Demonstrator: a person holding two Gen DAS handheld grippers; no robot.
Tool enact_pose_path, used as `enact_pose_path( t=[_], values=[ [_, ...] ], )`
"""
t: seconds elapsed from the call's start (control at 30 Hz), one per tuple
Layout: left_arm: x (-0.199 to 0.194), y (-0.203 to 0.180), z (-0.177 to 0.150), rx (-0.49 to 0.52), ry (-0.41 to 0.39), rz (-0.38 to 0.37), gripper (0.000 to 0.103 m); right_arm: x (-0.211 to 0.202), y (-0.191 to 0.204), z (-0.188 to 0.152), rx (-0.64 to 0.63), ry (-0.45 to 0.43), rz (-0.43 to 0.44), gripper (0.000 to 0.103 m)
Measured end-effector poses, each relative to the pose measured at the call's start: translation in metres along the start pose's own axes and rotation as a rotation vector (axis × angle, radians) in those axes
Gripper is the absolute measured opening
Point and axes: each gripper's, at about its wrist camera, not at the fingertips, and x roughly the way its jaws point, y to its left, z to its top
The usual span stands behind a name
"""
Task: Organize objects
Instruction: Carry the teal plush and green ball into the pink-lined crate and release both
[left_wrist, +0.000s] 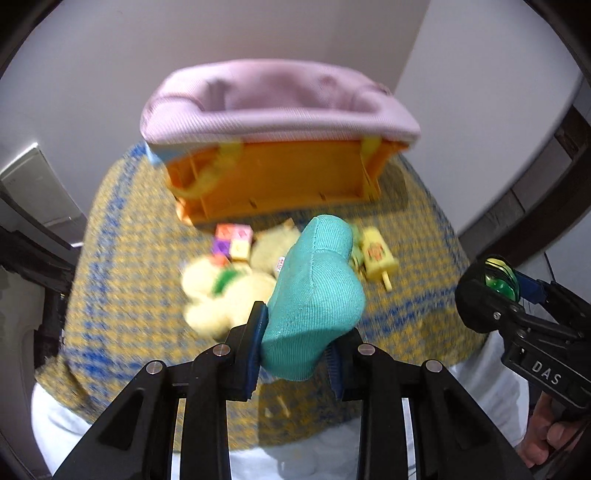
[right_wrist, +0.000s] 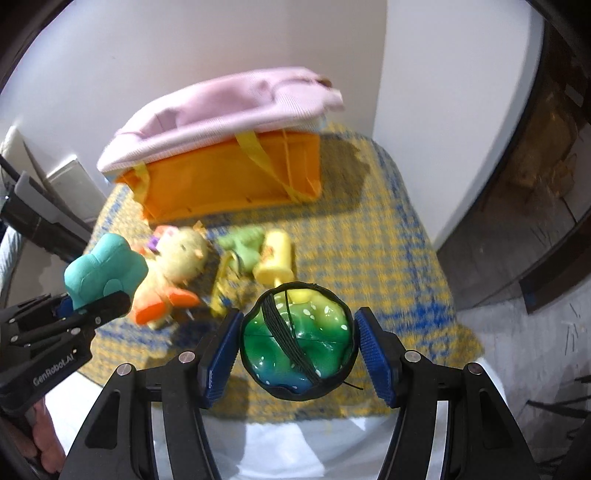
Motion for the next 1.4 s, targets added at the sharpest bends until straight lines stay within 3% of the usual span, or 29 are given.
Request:
enact_pose_path(
  t=[0.43, 0.7, 1.4],
  values=[
    [-0.028, 0.029, 0.093, 0.032, -0.114, 0.005, 0.030, -0.024, 0.028, 0.093, -0.048, -0.157, 0.023, 0.062],
    [-0.015, 0.042, 0.136, 0.030, -0.107, 0.004, 0.030, -0.018, 0.038, 0.140, -0.075, -0.203, 0.005, 0.062],
    [0.030, 0.054, 0.194, 0.026, -0.069, 0.026, 0.030, 0.033, 0.041, 0.206, -0.067, -0.180, -0.015, 0.062]
  ],
)
